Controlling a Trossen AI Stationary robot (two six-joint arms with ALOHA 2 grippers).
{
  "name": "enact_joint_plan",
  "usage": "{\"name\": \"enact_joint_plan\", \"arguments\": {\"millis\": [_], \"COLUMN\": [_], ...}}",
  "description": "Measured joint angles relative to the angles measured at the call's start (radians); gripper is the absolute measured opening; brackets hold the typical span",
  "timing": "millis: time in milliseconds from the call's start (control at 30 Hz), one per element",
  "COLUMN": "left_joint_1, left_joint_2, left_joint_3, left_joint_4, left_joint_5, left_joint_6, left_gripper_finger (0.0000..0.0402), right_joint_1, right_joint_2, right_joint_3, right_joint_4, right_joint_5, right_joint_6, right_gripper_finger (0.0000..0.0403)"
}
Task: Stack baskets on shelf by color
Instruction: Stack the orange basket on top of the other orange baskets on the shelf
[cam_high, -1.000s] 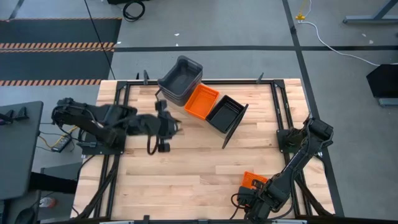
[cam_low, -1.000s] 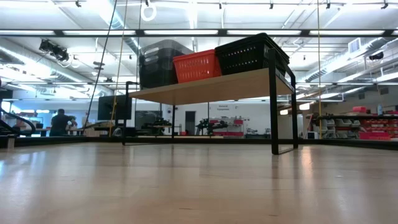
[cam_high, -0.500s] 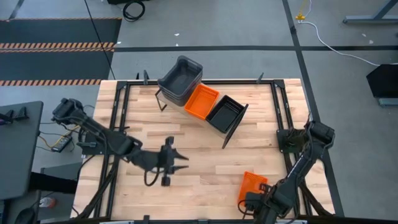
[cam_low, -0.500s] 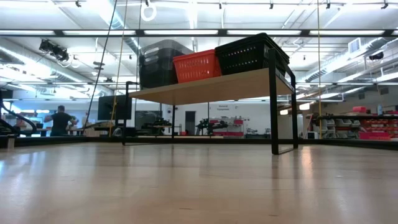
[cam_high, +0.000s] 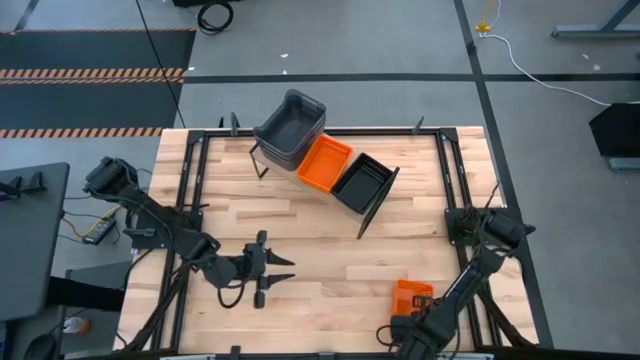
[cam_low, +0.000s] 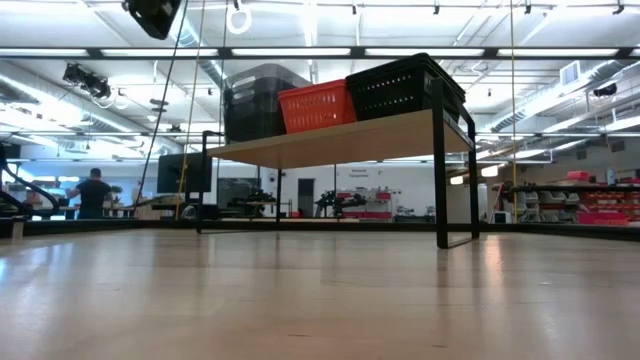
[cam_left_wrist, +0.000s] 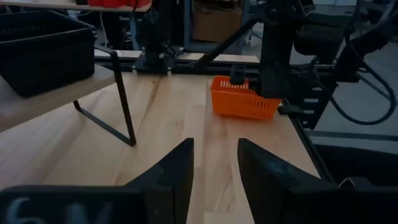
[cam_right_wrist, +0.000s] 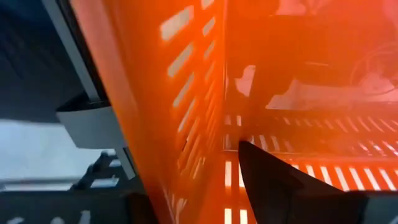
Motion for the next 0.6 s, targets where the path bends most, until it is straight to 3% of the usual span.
{"name": "enact_joint_plan", "arguments": {"millis": [133,300,367,600], "left_joint_1": [-0.024,-0.05,-0.051,-0.05], "left_joint_2": [0.0,0.0,0.0,0.0], "left_joint_3": [0.0,0.0,0.0,0.0], "left_joint_4": [0.016,0.049,0.051,0.181], "left_joint_5": [-0.041,-0.087,-0.097,-0.113], "left_joint_6": [-0.012,-0.019,-0.018,0.066], "left_gripper_finger": [0.013,0.013,0.013,0.013], "right_joint_1": [-0.035,-0.087,-0.102,-0.154], "right_joint_2": [-0.005,-0.056,-0.077,-0.095], "right_joint_3": [-0.002,-0.007,-0.006,0.0], "right_joint_4": [-0.006,-0.038,-0.046,-0.065], "right_joint_5": [-0.01,0.133,0.143,0.141], "right_joint_6": [-0.079,-0.146,-0.164,-0.254], "right_gripper_finger": [0.0151,0.0149,0.0138,0.0022]}}
